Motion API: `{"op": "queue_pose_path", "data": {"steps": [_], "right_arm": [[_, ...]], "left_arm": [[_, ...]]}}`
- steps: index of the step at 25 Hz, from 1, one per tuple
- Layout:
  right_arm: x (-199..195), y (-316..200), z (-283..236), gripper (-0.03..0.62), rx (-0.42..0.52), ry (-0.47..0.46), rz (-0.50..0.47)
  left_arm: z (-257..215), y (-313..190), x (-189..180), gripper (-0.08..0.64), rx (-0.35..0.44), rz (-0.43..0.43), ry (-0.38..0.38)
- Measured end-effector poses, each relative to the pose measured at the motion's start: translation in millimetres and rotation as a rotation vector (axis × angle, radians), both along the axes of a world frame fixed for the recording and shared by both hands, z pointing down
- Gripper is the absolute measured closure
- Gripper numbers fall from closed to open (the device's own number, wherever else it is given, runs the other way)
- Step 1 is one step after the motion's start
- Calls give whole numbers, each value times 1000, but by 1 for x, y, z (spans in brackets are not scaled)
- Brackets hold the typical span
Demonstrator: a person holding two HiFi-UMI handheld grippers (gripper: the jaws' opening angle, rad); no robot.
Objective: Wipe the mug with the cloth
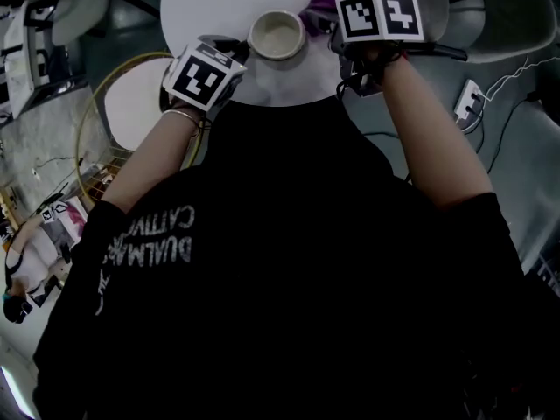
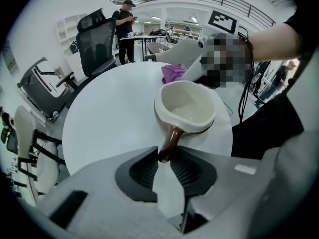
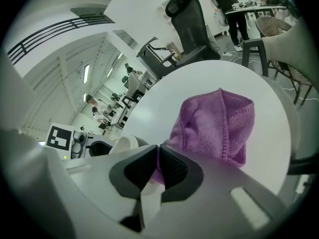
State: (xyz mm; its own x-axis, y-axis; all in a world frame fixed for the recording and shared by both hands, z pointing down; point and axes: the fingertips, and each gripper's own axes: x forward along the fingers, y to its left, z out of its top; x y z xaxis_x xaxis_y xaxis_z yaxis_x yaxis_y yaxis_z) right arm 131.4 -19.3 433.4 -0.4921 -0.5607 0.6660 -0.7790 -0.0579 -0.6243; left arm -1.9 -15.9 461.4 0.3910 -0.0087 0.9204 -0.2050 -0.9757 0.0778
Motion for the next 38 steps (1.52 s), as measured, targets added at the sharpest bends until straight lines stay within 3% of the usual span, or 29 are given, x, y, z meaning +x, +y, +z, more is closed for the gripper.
{"op": "queue_pose_path", "data": {"steps": [8,15,23,31,38], "right_arm": [[2,22,2,565,1,-35,79],[2,26,1,564,-18,-57,141],[-12,46,6,563,-22,-100,193],[-21,49,8,565,-3,-103,221],[-27,52,7,565,-19,-118,320]], "left_arm": [[1,13,0,483,18,-4,-11],[-2,9,1,482,-17,-78,-1],[1,18,-9,485,-17,-96,-3],[4,29,-6,494,-29,-61,-1],[0,33,-10,492,-63,-11,0]]}}
